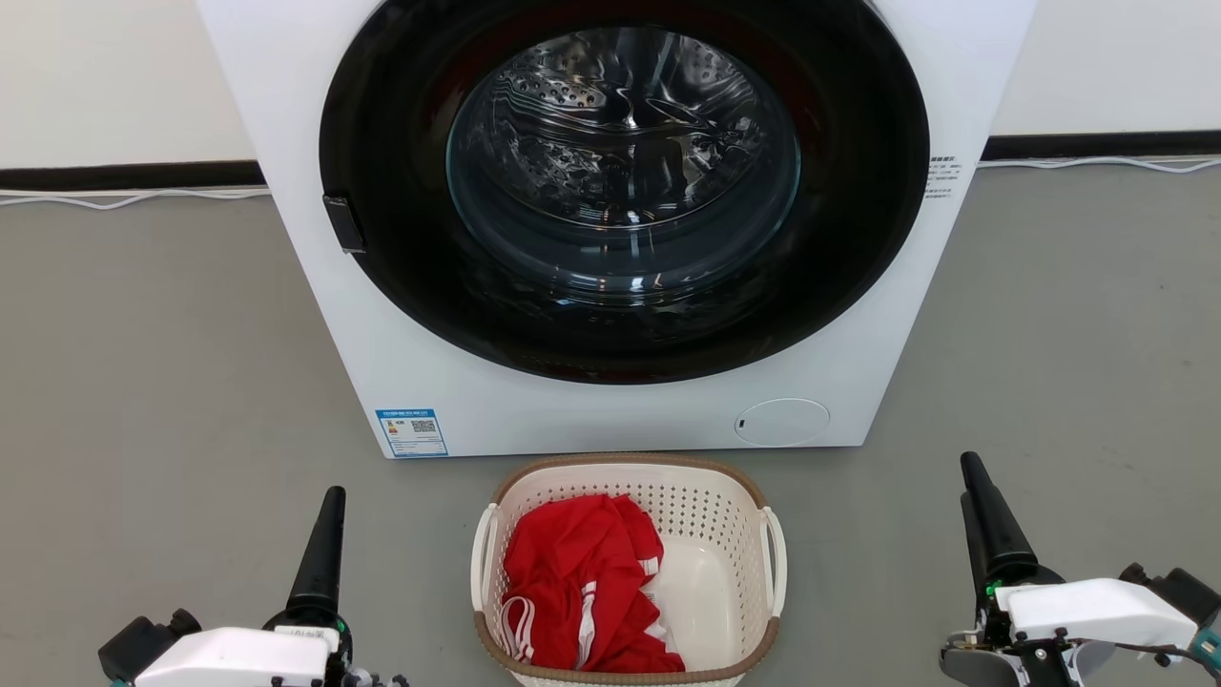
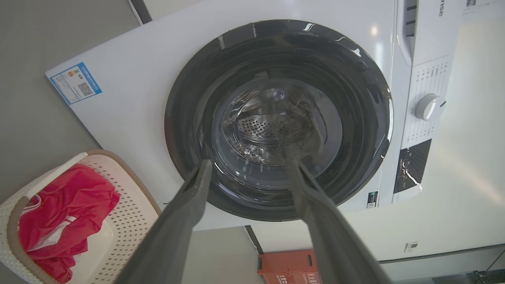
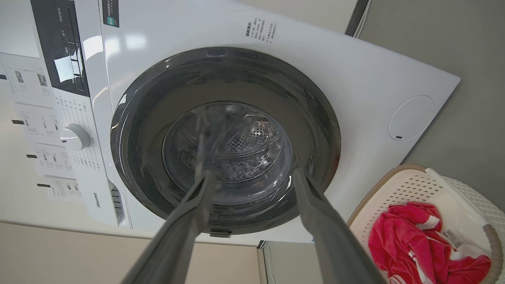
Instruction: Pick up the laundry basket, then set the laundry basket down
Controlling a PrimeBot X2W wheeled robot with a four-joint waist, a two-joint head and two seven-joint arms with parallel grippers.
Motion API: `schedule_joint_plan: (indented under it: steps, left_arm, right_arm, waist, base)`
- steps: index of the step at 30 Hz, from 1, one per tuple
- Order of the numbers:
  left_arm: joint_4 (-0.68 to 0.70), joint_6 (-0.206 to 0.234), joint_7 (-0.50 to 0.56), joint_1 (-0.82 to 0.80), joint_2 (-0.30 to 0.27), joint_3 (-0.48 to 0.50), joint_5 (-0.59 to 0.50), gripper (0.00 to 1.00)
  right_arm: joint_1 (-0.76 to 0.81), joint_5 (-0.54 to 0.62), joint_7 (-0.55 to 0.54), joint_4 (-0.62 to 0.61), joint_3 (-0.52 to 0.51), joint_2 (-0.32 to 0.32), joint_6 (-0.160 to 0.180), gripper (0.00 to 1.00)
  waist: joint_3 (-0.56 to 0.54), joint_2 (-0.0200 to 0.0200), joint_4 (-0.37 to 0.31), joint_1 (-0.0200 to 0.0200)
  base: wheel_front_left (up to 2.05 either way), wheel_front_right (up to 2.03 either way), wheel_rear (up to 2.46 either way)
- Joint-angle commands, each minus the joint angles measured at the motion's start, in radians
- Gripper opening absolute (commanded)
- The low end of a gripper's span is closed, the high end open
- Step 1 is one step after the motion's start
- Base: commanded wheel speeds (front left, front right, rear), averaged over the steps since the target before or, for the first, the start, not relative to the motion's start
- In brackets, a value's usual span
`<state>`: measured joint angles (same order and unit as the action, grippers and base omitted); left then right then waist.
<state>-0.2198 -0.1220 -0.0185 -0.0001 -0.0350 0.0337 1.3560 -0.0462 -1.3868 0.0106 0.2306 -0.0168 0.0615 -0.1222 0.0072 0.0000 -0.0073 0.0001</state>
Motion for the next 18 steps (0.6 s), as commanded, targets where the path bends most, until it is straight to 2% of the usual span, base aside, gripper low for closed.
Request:
schedule_joint_plan:
  steps: [1,8,18]
  left_arm:
    - [0.037,-0.004,-0.010,-0.049,-0.014,0.007,-0.034,1.00]
    - [0.046,-0.004,-0.031,-0.050,-0.029,-0.009,-0.155,1.00]
    - [0.056,-0.005,-0.060,-0.051,-0.041,-0.027,-0.384,1.00]
  right_arm:
    - [-0.049,0.036,0.018,-0.039,0.017,0.018,-0.004,1.00]
    - [-0.057,0.153,0.038,-0.036,0.043,0.034,-0.004,1.00]
    - [-0.065,0.342,0.068,-0.044,0.065,0.047,-0.005,1.00]
  waist:
    - [0.000,0.0000,-0.001,-0.0001]
    - [0.000,0.0000,-0.002,-0.0001]
    - [-0.002,0.0000,-0.002,-0.0001]
  base:
    - [0.00,0.00,0.00]
    - [0.00,0.00,0.00]
    - [0.00,0.00,0.00]
